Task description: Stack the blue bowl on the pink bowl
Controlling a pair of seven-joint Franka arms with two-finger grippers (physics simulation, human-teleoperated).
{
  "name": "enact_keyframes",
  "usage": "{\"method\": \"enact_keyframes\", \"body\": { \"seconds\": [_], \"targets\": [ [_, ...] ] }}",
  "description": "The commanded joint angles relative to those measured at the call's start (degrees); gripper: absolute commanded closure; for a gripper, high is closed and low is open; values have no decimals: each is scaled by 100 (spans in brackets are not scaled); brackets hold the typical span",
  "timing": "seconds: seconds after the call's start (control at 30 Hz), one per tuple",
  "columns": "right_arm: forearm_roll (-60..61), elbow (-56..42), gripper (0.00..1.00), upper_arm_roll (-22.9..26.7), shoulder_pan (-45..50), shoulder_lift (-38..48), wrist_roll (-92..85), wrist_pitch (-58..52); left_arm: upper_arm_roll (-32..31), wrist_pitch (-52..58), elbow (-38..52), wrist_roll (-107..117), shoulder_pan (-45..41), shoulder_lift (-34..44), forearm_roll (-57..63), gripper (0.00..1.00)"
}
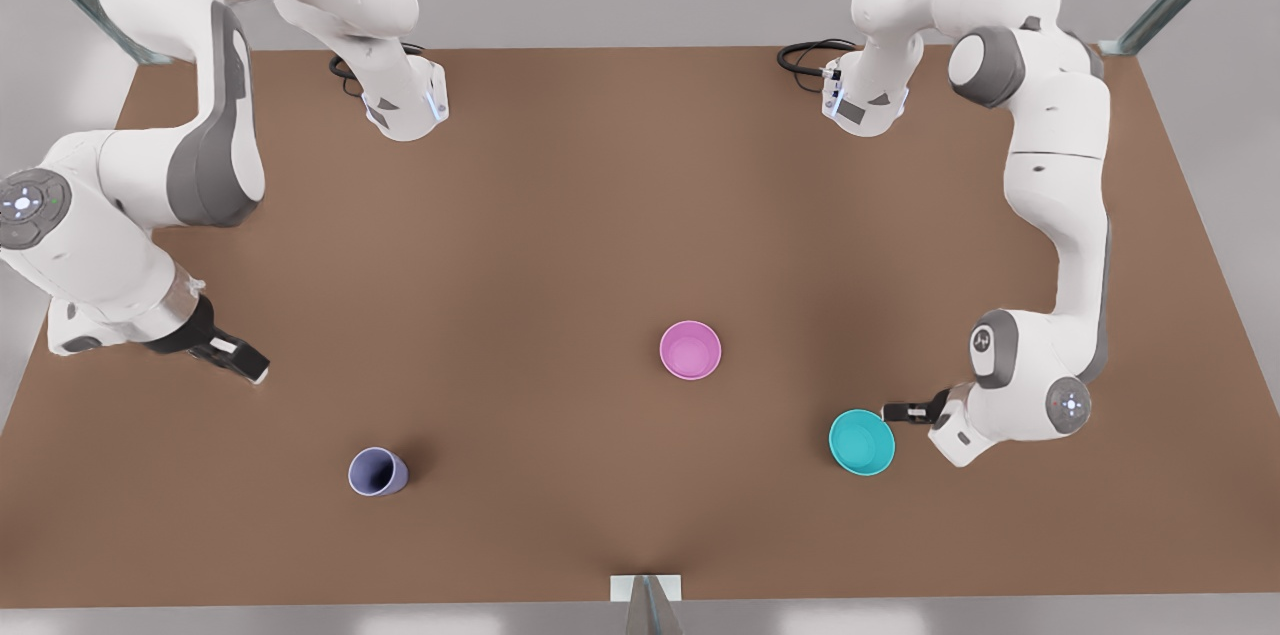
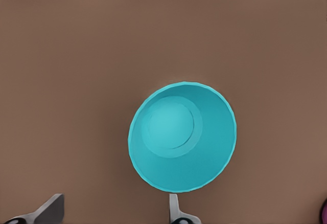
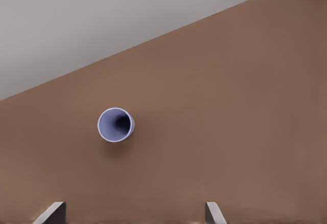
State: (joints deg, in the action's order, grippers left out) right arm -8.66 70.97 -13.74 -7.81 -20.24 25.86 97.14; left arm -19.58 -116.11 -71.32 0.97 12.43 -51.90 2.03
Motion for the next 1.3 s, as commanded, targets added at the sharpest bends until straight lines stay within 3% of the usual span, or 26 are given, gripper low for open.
{"method": "enact_keyframes", "body": {
  "seconds": [0.0, 0.13, 0.33, 0.47, 0.6, 0.73, 0.8, 1.0, 1.03, 1.2, 1.27],
  "targets": [
    [-180, 4, 0, -6, 43, 125, -3271, -1461, 59, -1282, 136, 781, -56, -145, 17, 0],
    [207, 206, 0, 47, -27, 204, -3271, -1443, 173, -1282, -13, 782, -206, -189, -18, 0],
    [611, 1419, 0, 56, -264, 1303, -3298, -1118, 182, -1273, -31, 808, -302, -365, -18, 3],
    [612, 1551, 0, 73, -273, 1303, -3298, -1030, 191, -1265, -40, 1045, -337, -391, -36, 76],
    [612, 1551, 0, 73, -273, 1285, -3298, -1021, 191, -1247, -31, 1036, -337, -383, -27, 79],
    [612, 1560, 0, 73, -273, 1277, -3298, -1021, 542, -44, 22, 1089, -469, 320, -18, 79],
    [612, 1560, 0, 73, -273, 1268, -3298, -1021, 542, 624, 179, 2055, -908, 558, 8, 79],
    [620, 1560, 0, 73, -273, 1259, -3298, -995, 349, 1293, 593, 5035, -2411, 576, -334, 79],
    [620, 1560, 0, 73, -273, 1250, -3298, -986, 112, 1293, 593, 5386, -2429, 576, -317, 79],
    [620, 1595, 0, 73, -264, 1241, -3298, -968, 112, 871, 488, 5466, -2860, 409, -168, 79],
    [620, 1604, 0, 73, -264, 1241, -3298, -968, 68, 168, -145, 5475, -2842, 733, -176, 79]
  ]
}}
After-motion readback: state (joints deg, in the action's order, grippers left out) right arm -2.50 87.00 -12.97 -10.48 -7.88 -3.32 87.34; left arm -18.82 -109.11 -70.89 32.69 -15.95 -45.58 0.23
